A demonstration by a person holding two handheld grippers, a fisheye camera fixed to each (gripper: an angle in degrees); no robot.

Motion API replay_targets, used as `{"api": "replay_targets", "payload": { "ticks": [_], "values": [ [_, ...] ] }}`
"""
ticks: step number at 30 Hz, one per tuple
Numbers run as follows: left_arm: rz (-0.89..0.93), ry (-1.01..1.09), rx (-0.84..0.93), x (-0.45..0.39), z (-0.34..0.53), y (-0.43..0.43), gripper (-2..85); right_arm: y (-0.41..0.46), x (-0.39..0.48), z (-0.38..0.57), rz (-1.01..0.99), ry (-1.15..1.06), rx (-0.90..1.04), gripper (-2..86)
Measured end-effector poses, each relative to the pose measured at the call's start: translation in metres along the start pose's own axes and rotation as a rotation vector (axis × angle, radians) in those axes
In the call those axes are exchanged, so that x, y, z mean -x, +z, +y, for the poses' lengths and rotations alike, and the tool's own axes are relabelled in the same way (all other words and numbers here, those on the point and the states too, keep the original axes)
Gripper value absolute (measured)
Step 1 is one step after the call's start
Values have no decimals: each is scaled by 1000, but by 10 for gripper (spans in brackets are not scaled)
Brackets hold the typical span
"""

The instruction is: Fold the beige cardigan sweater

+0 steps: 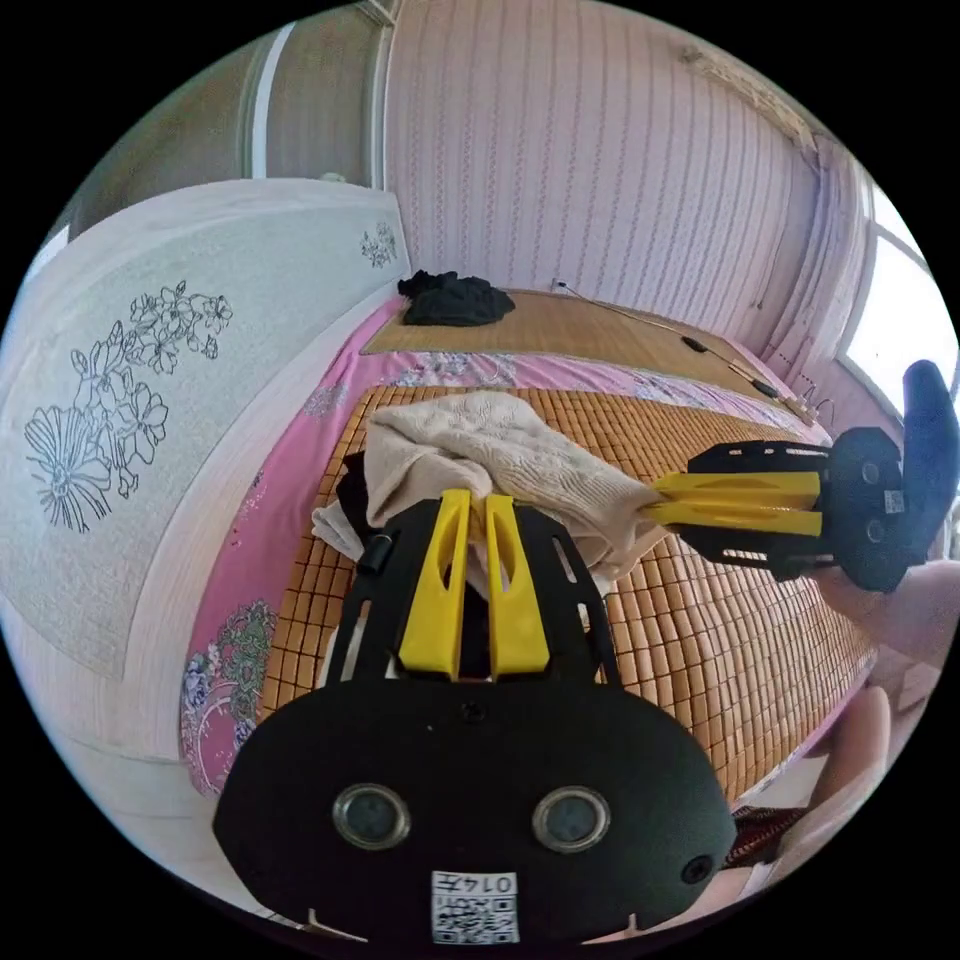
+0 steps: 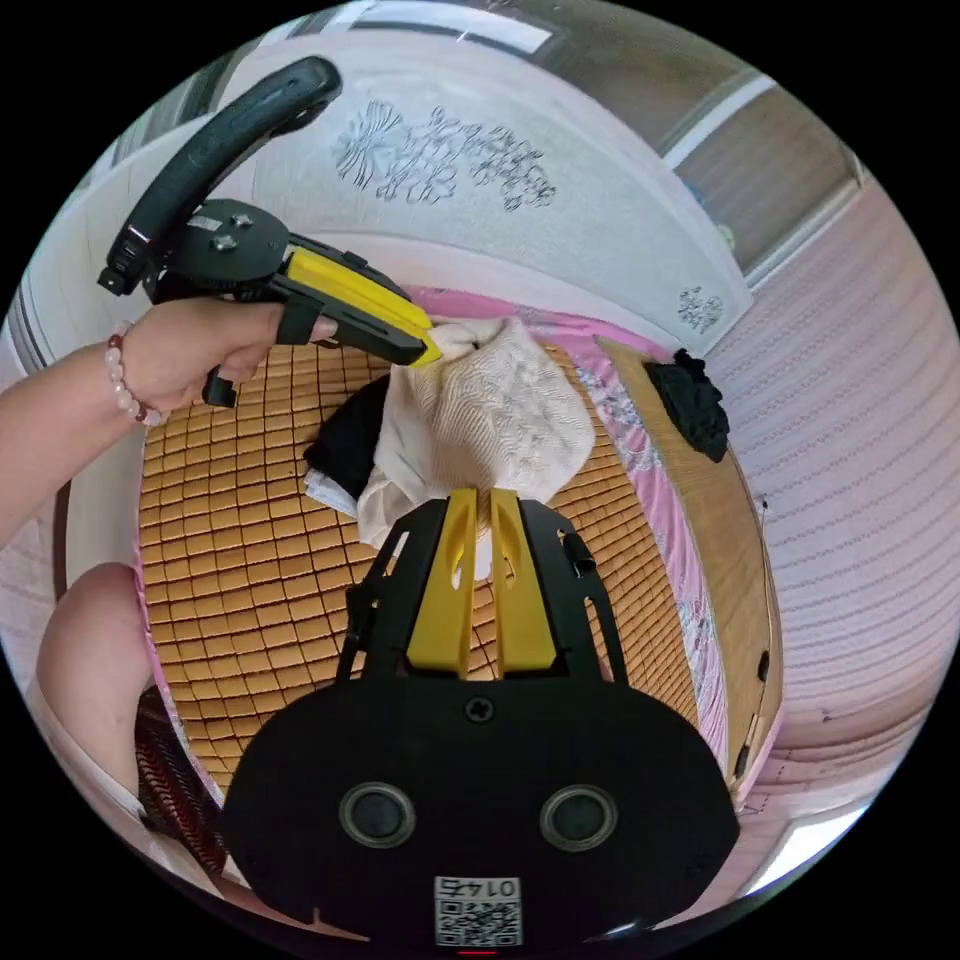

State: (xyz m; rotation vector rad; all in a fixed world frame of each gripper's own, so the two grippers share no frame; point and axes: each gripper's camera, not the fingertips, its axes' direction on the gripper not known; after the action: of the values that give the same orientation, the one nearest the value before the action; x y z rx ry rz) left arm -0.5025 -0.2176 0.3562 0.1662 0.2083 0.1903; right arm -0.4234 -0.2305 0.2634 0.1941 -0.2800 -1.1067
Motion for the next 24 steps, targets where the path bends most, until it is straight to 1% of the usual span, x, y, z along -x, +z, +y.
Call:
{"api": "replay_targets", "payload": {
  "ticks": [1,3,4,6,7,9,10,11,12,13,15,17,18,21,24],
  "values": [
    [7,35,-12,-12,-9,-9,11,-13,-9,11,-5,27,-11,5],
    [34,182,-67,-71,-42,-47,11,-67,-34,66,-25,117,-56,3],
    [42,218,-80,-88,-48,-56,11,-81,-37,81,-20,136,-61,3],
    [120,345,-122,-163,-61,-85,13,-137,-38,151,37,213,-73,5],
    [158,366,-125,-182,-62,-90,14,-149,-36,171,52,238,-66,6],
    [356,465,-85,-262,-56,-96,23,-185,-26,255,47,367,6,12],
    [401,485,-79,-281,-50,-94,25,-188,-24,278,35,410,39,15],
    [489,520,-49,-319,-34,-84,28,-188,-18,325,-1,509,115,20],
    [566,518,2,-351,-14,-66,30,-180,-11,373,-45,613,204,27],
    [601,507,37,-365,-3,-55,31,-175,-7,396,-65,651,257,30],
    [680,456,173,-400,48,-22,38,-162,15,476,-57,785,413,44],
    [676,446,212,-409,85,-17,48,-163,27,516,-54,839,467,48],
    [647,451,237,-408,106,-19,57,-168,31,534,-62,865,458,51],
    [528,444,281,-398,144,-30,72,-180,27,563,-75,902,383,83],
    [466,450,300,-395,164,-43,78,-183,8,587,-78,974,305,114]
  ]
}}
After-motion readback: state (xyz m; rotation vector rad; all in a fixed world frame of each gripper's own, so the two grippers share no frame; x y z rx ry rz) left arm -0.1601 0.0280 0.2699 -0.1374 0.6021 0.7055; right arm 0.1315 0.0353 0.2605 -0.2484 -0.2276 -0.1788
